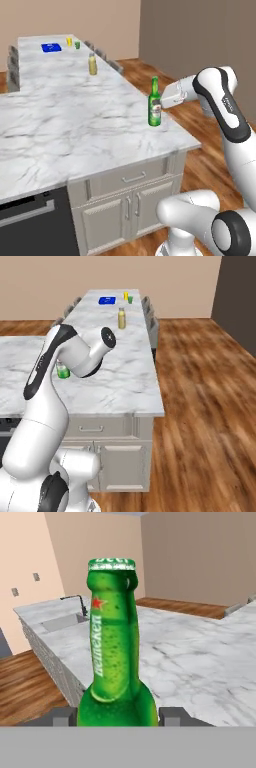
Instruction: Place the drinks on the dining counter in a tight cluster.
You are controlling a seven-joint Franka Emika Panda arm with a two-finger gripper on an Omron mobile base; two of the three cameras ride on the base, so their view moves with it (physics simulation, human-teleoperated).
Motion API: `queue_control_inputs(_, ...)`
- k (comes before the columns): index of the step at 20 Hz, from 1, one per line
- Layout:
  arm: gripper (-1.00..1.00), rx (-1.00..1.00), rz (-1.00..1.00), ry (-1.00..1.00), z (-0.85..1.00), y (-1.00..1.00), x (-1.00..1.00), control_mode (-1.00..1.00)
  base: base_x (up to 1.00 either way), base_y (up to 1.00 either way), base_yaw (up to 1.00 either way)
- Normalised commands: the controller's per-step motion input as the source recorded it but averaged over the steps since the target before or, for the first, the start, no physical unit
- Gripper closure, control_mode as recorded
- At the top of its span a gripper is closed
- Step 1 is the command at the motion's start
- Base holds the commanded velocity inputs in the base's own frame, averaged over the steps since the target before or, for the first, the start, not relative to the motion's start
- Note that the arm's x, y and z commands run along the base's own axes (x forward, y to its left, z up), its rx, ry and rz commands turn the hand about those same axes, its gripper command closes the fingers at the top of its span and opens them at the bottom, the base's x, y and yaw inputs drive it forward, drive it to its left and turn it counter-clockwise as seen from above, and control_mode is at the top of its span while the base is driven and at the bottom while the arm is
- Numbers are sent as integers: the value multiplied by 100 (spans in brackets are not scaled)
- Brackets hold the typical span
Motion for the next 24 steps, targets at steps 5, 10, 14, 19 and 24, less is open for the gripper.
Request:
queue_control_inputs(5, 100, 0, 0, 0, 0, 0, 0, 100, 21, -100, 10)
queue_control_inputs(10, 100, 0, 0, 0, 0, 0, 0, 100, 29, -100, 17)
queue_control_inputs(14, 100, 0, 0, 0, 0, 0, 0, 100, 21, -100, 27)
queue_control_inputs(19, 100, 0, 0, 0, 0, 0, 0, 100, 17, -100, 31)
queue_control_inputs(24, 100, 0, 0, 0, 0, 0, 0, 100, 30, -100, 38)
